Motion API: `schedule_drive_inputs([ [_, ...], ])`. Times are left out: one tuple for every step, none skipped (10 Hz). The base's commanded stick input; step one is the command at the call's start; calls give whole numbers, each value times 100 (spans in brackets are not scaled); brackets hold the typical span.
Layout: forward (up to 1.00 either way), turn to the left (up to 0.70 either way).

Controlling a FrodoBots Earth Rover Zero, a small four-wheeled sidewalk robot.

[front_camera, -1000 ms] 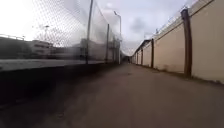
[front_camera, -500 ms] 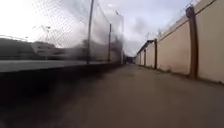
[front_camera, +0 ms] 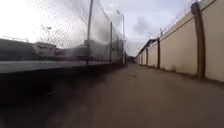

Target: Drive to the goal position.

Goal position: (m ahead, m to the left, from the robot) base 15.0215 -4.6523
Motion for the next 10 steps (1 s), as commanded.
schedule_drive_inputs([
  [50,-50],
  [50,-50],
  [50,-27],
  [50,0],
  [50,0],
  [50,0],
  [50,0],
  [50,0],
  [50,0],
  [50,0],
])
